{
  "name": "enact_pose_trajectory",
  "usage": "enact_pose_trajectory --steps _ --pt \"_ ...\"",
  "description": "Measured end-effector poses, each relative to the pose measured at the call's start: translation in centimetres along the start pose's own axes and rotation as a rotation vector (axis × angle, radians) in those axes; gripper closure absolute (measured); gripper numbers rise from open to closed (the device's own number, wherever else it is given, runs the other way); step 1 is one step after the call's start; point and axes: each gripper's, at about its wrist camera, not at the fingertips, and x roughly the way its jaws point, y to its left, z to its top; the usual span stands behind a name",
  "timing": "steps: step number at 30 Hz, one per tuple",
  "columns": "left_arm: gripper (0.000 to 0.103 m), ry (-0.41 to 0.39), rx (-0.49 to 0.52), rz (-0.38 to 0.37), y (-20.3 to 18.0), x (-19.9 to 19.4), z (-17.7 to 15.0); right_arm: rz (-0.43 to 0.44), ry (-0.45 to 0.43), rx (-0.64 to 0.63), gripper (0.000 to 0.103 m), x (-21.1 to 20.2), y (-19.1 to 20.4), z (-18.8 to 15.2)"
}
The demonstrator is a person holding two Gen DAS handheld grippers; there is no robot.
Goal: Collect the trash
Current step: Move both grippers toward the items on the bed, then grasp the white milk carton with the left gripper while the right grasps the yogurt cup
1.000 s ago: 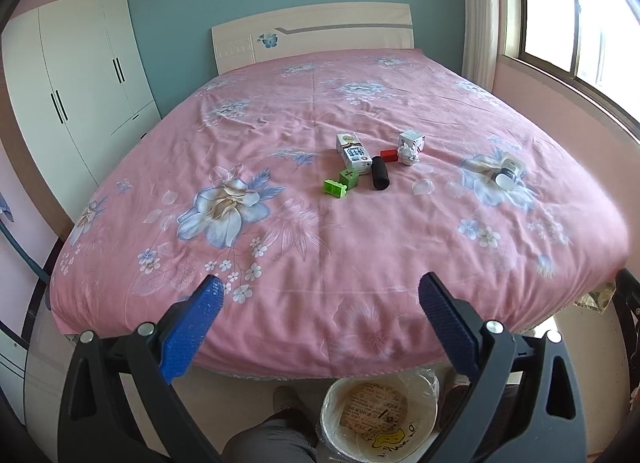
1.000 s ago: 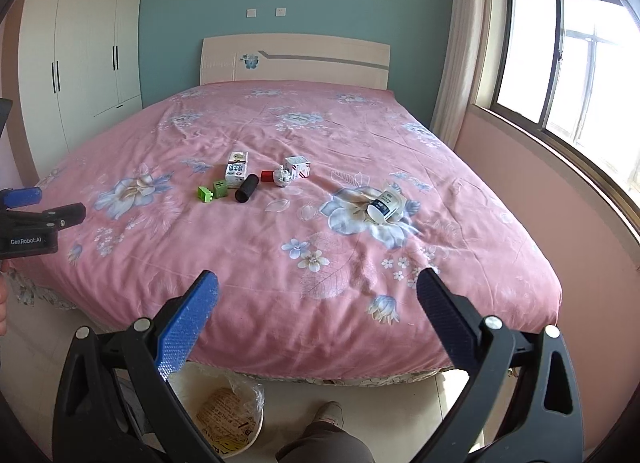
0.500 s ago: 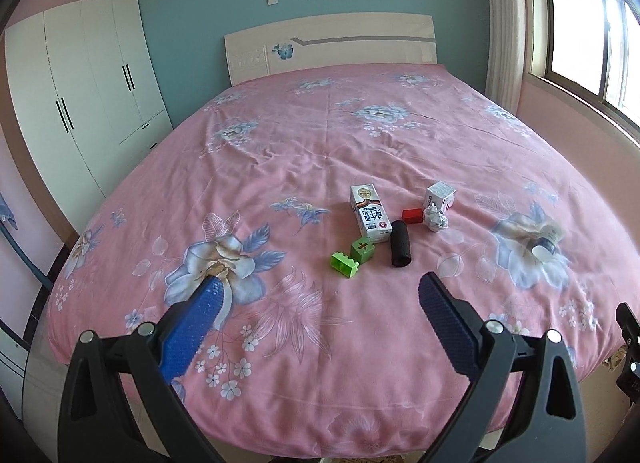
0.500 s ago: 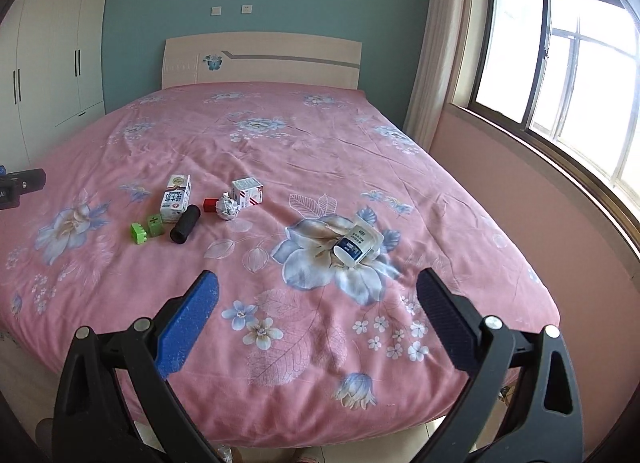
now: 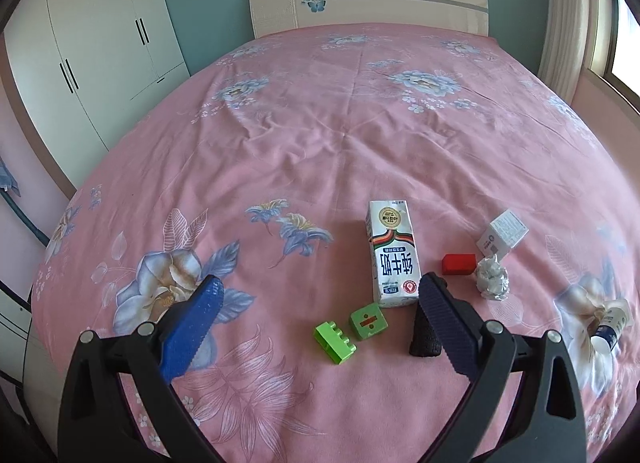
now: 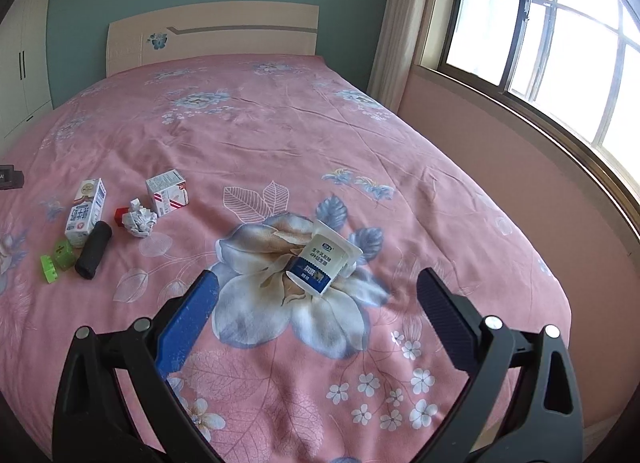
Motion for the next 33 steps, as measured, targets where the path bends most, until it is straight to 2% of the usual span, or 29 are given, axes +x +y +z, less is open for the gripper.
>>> enact_pose_trajectory --steps 5,13,18,19,21,22,23,25,28,29,31,33 --pt "0.004 0.049 0.003 0.040 -2.7 5.4 2.0 -0.024 0.045 0.062 0.006 4.7 -0.6 1.4" --pt "0.004 0.154 0.023 0.070 -5.6 13.0 3.3 -0.053 0.188 0.203 0.006 13.4 -1.7 2.3" --pt "0.004 0.174 0.039 0.067 -6.8 15.6 3.6 0.013 0.308 0.325 0.007 17.3 -2.9 1.5" --pt "0.004 0.175 0.040 0.066 -7.0 15.7 3.7 0.030 0.327 0.349 0.009 17.8 -3.1 1.2" --pt "0.004 0.197 0.039 0.041 -7.4 16.1 3.7 0.060 0.366 0.385 0.028 18.9 -3.3 0.7" --pt "0.004 0.213 0.038 0.027 -7.5 16.2 3.6 0.083 0.397 0.398 0.033 19.5 -3.3 0.3" --pt "0.004 0.225 0.033 0.013 -7.6 16.2 3.2 0.096 0.416 0.410 0.034 20.0 -3.3 0.0" --pt "0.004 0.247 0.042 -0.002 -7.8 16.3 2.4 0.099 0.402 0.408 0.034 19.8 -3.2 -0.3" --pt "0.005 0.297 0.054 -0.029 -8.5 17.5 1.3 0.094 0.396 0.376 0.040 19.9 -2.8 -0.2" --pt "0.011 0.310 0.051 -0.041 -8.6 17.9 1.2 0.090 0.395 0.364 0.046 20.0 -2.7 -0.1" --pt "0.020 0.310 0.048 -0.065 -8.8 18.0 1.1 0.089 0.390 0.347 0.050 20.1 -2.6 0.0" --pt "0.048 0.293 0.066 -0.074 -9.1 17.4 1.2 0.093 0.381 0.328 0.053 19.8 -2.7 -0.1"
